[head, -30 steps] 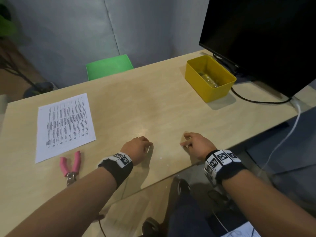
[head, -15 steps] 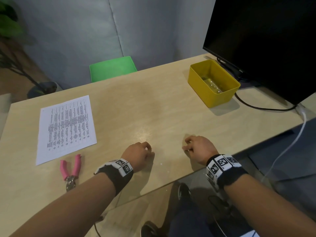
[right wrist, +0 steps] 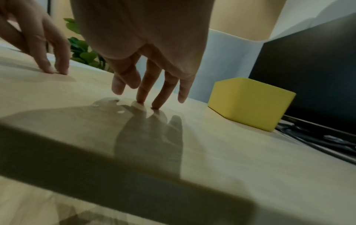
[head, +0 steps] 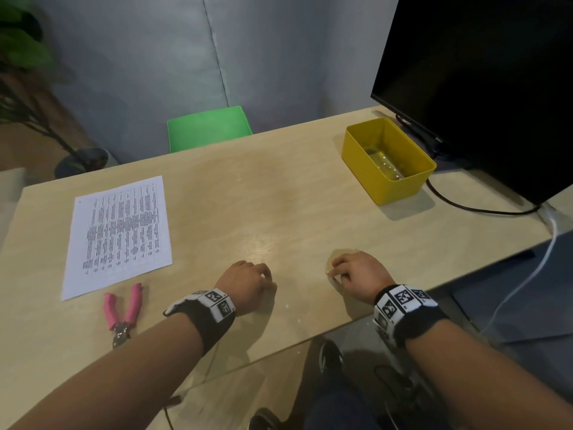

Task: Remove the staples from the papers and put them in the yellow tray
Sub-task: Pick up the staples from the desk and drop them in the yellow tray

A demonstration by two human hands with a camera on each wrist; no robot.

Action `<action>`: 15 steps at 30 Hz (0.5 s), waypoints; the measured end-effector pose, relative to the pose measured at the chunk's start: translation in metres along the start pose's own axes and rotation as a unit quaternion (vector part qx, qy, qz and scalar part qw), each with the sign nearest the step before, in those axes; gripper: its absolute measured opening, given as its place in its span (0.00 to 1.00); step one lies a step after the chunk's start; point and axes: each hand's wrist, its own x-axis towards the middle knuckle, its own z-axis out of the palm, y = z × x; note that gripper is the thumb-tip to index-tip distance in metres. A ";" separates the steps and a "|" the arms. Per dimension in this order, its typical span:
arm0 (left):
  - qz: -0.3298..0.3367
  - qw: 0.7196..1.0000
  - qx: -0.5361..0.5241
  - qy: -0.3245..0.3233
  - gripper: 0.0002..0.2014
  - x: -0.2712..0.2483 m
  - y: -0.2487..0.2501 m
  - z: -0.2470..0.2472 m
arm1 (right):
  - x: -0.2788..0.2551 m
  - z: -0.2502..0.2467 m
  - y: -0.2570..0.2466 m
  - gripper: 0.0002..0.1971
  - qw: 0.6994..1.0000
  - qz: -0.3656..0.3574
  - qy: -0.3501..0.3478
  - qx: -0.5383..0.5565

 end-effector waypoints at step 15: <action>0.025 0.998 -0.009 0.048 0.18 0.003 -0.004 0.005 | 0.005 0.012 0.004 0.17 0.997 -0.037 0.030 -0.056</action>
